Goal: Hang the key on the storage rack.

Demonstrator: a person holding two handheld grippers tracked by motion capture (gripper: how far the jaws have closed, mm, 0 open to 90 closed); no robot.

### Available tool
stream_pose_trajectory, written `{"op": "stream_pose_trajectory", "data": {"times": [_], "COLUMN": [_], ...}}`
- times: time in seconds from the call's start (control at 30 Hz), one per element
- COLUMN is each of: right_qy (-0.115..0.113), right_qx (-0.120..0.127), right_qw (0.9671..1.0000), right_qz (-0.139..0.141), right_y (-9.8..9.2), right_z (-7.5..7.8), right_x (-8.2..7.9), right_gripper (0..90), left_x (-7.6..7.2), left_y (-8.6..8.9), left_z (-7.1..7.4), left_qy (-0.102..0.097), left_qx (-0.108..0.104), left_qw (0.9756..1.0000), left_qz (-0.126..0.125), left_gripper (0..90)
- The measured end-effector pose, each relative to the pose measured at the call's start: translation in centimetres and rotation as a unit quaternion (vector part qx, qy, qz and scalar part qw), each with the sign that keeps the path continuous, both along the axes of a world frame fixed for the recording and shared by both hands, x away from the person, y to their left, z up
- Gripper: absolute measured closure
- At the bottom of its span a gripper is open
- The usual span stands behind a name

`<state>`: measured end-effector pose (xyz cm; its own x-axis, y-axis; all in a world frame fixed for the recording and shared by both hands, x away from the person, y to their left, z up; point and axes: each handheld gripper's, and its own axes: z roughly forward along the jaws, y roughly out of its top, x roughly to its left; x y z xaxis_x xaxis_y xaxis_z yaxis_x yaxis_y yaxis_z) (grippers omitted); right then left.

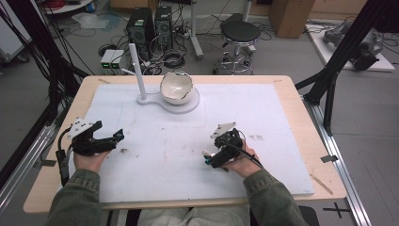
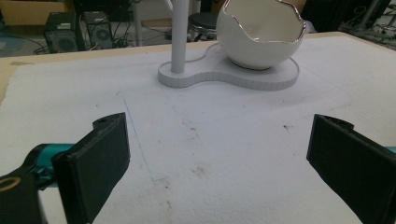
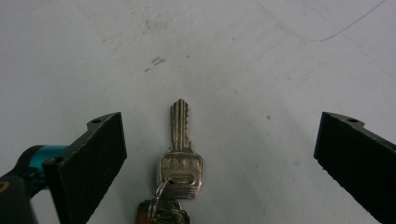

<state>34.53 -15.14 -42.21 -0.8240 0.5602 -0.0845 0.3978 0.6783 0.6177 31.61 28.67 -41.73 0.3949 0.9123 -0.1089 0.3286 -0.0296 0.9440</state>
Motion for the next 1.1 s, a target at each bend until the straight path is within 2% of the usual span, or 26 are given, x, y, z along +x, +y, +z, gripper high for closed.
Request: {"op": "stream_pose_trajectory", "data": {"times": [0.17,0.3,0.37,0.4,0.5,0.57,0.63,0.73,0.87,0.93,1.0,1.1], "right_qy": [0.023,0.040,0.040,0.043,0.051,0.061,0.062,0.075,0.079,0.090,0.092,0.112], "right_qx": [-0.041,-0.061,-0.067,-0.081,-0.095,-0.107,-0.113,-0.123,-0.125,-0.131,-0.135,-0.134], "right_qw": [0.9988,0.9973,0.9969,0.9958,0.9941,0.9920,0.9912,0.9891,0.9877,0.9861,0.9857,0.9839], "right_qz": [0.015,0.007,0.007,0.008,0.015,0.029,0.032,0.033,0.050,0.046,0.041,0.039], "right_y": [1.1,1.5,1.5,1.7,2.2,2.6,2.8,3.3,3.6,3.9,4.1,4.3], "right_z": [-0.1,-0.2,-0.2,0.0,0.2,0.2,0.2,0.5,0.6,0.8,0.9,0.9], "right_x": [0.6,1.1,1.2,1.2,1.2,1.1,1.1,1.3,1.4,1.4,1.5,1.8], "right_gripper": [4.4,5.5,6.4,18.4,22.7,27.2,27.8,36.5,49.4,55.0,60.7,67.6], "left_x": [0.0,0.1,0.1,0.1,0.0,0.0,0.0,0.0,0.1,0.1,0.1,0.1], "left_y": [0.0,0.0,0.0,0.0,0.0,0.0,0.0,0.0,0.0,0.0,0.0,0.0], "left_z": [0.0,0.0,0.0,0.0,0.0,0.0,0.0,0.0,0.0,0.0,0.0,-0.1], "left_qy": [0.000,0.000,0.000,0.000,0.000,0.000,0.000,0.000,0.000,0.000,0.000,0.000], "left_qx": [0.004,0.003,0.003,0.004,0.005,0.006,0.006,0.006,0.005,0.005,0.005,0.005], "left_qw": [1.0000,1.0000,1.0000,1.0000,1.0000,1.0000,1.0000,1.0000,1.0000,1.0000,1.0000,1.0000], "left_qz": [0.000,0.001,0.001,0.000,0.001,0.001,0.001,0.001,0.001,0.001,0.001,0.001], "left_gripper": [6.4,6.4,6.4,6.4,6.4,6.4,6.4,6.4,6.4,6.4,6.4,6.4]}}
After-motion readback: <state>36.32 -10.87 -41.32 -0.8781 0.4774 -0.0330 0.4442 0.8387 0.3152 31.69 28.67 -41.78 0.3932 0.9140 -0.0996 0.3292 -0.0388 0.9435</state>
